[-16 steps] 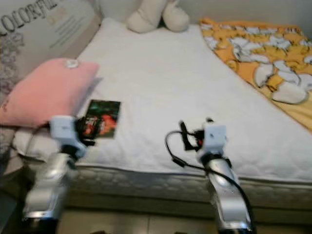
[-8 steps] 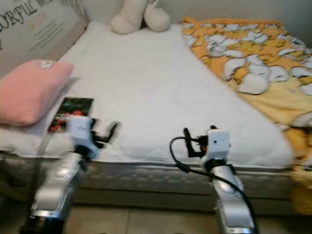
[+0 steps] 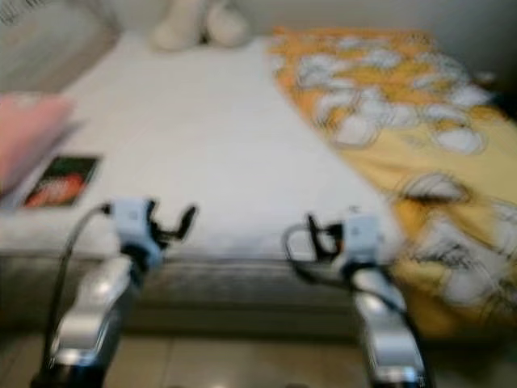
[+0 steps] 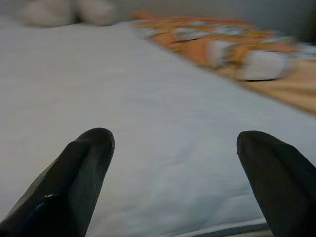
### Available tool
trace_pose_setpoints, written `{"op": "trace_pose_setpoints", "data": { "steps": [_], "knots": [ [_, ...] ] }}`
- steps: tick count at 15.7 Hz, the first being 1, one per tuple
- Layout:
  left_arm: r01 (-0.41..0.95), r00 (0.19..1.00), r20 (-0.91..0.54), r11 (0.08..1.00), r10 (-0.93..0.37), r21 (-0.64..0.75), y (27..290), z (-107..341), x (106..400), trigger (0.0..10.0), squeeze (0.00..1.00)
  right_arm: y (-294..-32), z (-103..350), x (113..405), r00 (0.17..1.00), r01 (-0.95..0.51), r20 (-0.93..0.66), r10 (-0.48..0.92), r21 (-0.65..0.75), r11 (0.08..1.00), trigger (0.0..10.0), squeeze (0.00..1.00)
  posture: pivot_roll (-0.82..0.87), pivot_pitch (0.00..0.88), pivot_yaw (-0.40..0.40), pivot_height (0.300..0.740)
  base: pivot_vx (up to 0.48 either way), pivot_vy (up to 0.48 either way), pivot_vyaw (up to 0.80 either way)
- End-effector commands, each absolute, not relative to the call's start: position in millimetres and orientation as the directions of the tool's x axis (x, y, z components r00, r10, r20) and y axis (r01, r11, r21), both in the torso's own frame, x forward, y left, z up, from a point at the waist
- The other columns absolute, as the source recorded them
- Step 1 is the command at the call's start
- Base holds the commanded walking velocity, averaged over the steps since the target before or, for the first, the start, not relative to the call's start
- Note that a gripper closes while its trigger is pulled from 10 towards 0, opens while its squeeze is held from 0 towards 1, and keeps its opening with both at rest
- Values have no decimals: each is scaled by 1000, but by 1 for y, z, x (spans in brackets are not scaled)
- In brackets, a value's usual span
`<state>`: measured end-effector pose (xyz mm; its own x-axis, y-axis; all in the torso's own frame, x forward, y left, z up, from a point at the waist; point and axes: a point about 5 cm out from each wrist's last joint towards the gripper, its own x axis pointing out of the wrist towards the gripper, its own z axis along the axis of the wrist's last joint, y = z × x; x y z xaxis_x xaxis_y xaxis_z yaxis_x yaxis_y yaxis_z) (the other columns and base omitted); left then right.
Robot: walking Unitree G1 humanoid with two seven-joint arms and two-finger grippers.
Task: Clean up the room
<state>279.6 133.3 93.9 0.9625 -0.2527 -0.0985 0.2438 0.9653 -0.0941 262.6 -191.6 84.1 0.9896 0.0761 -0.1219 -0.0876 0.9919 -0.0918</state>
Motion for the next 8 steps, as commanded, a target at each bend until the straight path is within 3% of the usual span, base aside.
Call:
{"op": "trace_pose_setpoints", "data": {
  "steps": [1, 6, 8],
  "knots": [
    [222, 969, -91, 972, -228, -76, 139, 96, 281, 10000, 1000, -188, 81, 262, 988, -93, -131, 81, -87, 992, 10000, 0, -91, 0, 69, 740, 0, -480, -800],
    [201, 974, -89, 977, -207, -64, 140, 96, 281, 10000, 1000, -175, 80, 261, 974, -193, -142, 179, -97, 976, 10000, 0, -90, 0, 67, 740, 0, -480, 0],
    [162, 983, -74, 985, -166, -67, 145, 99, 282, 10000, 196, -173, 77, 261, 970, -205, -154, 186, -116, 972, 10000, 0, -88, 0, 65, 740, 0, 0, 0]
  ]
}}
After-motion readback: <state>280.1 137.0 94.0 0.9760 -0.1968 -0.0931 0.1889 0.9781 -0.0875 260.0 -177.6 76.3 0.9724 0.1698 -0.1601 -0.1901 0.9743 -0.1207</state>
